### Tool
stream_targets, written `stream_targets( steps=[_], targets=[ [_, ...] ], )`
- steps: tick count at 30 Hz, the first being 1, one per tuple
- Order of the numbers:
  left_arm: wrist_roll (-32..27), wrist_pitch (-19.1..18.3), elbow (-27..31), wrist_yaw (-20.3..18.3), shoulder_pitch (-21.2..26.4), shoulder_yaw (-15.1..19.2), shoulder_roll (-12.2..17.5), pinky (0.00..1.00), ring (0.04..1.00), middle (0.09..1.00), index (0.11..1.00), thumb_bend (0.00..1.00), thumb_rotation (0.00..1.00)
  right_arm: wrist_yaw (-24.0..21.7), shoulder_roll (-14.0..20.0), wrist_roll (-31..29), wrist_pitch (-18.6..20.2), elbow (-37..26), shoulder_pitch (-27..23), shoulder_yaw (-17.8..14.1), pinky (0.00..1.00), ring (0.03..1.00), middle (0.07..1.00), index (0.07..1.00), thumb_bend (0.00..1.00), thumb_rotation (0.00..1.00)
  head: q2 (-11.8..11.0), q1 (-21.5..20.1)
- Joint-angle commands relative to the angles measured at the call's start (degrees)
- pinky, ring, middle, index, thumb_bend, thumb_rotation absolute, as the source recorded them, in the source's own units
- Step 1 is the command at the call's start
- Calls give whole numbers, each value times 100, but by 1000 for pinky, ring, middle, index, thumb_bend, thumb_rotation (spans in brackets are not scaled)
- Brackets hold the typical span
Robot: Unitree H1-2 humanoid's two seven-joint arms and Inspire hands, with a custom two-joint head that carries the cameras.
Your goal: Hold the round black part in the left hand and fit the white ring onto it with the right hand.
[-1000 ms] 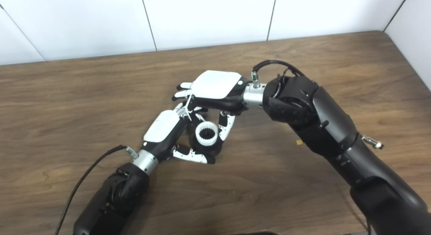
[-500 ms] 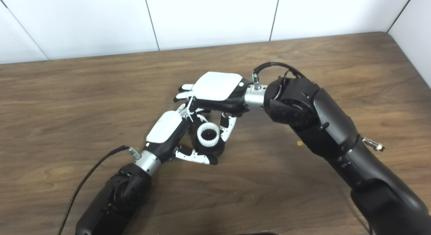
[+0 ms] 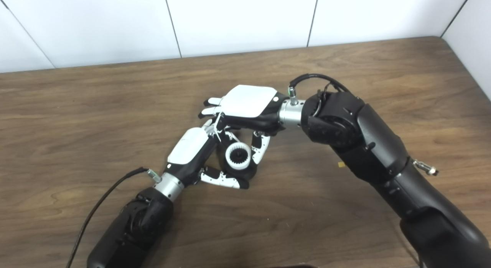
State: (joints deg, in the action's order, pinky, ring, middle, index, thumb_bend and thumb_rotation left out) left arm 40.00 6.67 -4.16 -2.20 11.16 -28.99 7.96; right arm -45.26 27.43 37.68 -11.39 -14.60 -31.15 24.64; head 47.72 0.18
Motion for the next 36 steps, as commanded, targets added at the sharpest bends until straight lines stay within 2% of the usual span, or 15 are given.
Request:
stream_targets(
  steps=[1,36],
  targets=[
    [112,2,36,-193,-64,-150,-10,1000,932,859,478,519,52,144,-3,-17,-34,-95,-150,-78,920,998,948,480,516,133,2,7],
    [81,-68,170,-245,-116,-186,9,1000,922,854,478,519,51,375,62,77,-100,181,53,-63,914,1000,952,481,513,136,65,0]
  ],
)
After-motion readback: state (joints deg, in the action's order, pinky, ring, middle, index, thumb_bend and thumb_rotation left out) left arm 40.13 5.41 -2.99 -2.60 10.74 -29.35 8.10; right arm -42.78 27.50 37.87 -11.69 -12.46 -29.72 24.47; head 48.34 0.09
